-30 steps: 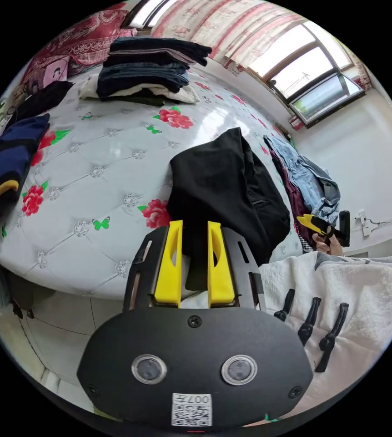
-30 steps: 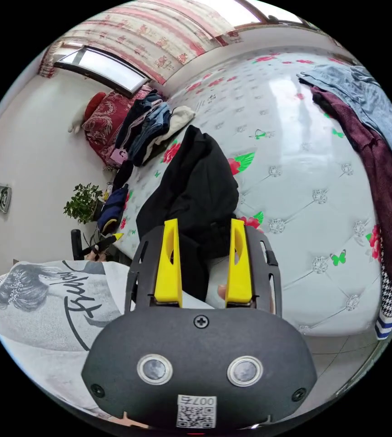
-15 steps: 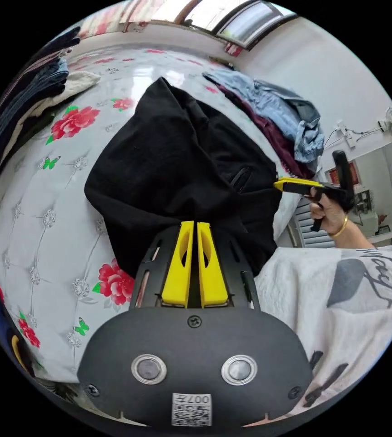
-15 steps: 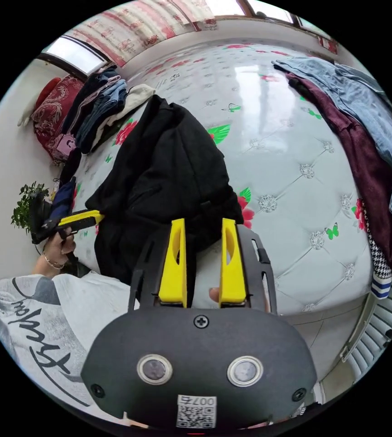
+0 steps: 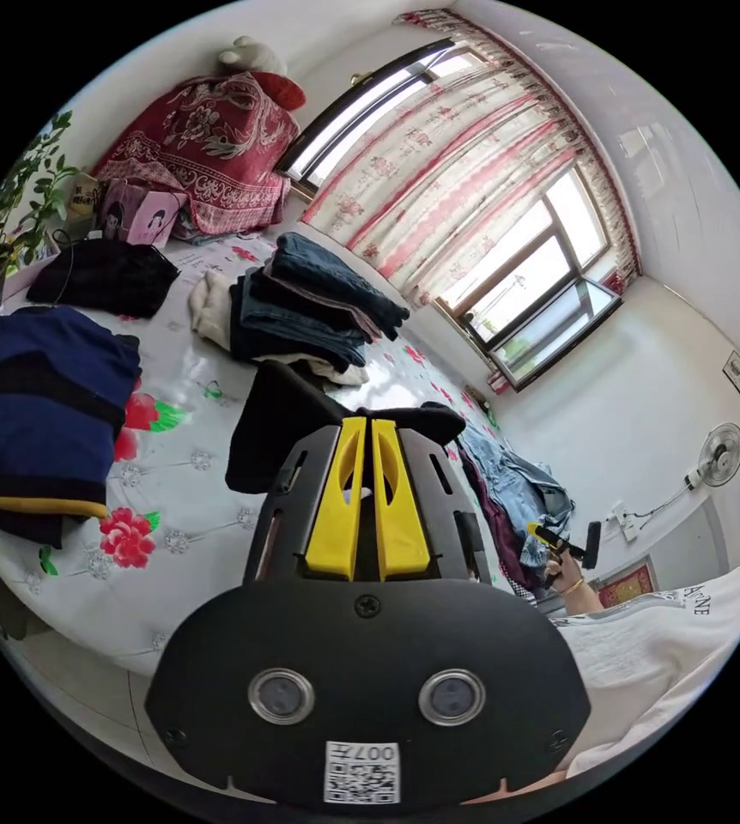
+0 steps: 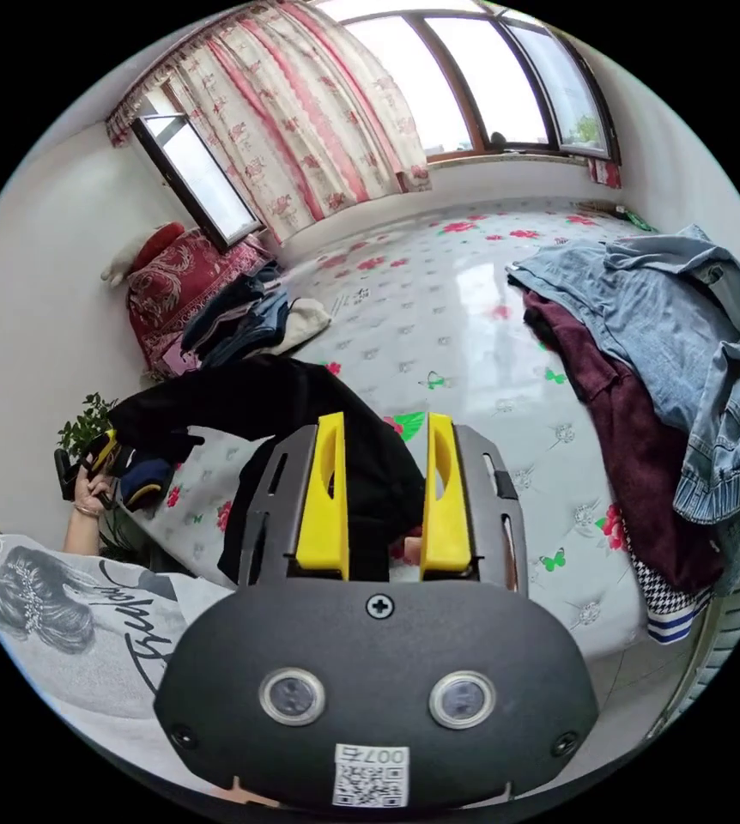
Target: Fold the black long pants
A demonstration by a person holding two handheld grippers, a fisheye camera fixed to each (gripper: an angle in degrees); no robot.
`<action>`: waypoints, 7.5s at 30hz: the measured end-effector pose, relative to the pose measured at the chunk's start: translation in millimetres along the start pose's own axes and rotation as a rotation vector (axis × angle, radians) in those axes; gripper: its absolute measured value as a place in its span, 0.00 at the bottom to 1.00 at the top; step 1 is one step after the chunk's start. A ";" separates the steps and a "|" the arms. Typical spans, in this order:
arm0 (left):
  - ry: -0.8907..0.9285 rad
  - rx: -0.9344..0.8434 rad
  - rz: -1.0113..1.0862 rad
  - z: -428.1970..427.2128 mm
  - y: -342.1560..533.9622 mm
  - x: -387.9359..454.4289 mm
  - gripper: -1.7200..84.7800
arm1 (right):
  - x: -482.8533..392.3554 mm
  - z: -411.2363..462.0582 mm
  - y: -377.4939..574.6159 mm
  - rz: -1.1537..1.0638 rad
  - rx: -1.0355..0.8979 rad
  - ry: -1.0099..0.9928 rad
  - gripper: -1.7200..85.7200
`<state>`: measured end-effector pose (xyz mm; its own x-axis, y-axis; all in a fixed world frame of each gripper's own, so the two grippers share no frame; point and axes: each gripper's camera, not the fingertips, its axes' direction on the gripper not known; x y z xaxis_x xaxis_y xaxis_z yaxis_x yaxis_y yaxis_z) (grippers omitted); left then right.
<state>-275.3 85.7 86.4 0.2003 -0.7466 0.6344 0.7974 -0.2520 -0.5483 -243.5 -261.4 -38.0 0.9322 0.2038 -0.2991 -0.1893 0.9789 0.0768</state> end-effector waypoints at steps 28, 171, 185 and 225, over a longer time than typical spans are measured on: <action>0.024 0.363 0.401 -30.7 -101.4 149.0 0.01 | -72.2 -307.1 63.2 -0.518 0.933 0.030 0.04; -0.423 -0.062 0.113 133.5 -84.6 89.7 0.05 | 164.2 -124.4 45.5 0.236 0.581 -0.223 0.03; -0.531 -0.251 -0.087 254.0 -157.1 -21.0 0.02 | 93.6 120.3 -164.4 -0.022 -0.154 0.136 0.12; -0.840 -0.362 0.039 234.2 -44.5 -86.0 0.01 | 91.0 258.9 -106.8 -0.123 -0.199 0.224 0.08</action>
<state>-194.7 305.2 183.8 0.6847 -0.1006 0.7218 0.5827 -0.5193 -0.6252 -58.6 -351.3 172.9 0.8648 0.0605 -0.4984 -0.1568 0.9756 -0.1535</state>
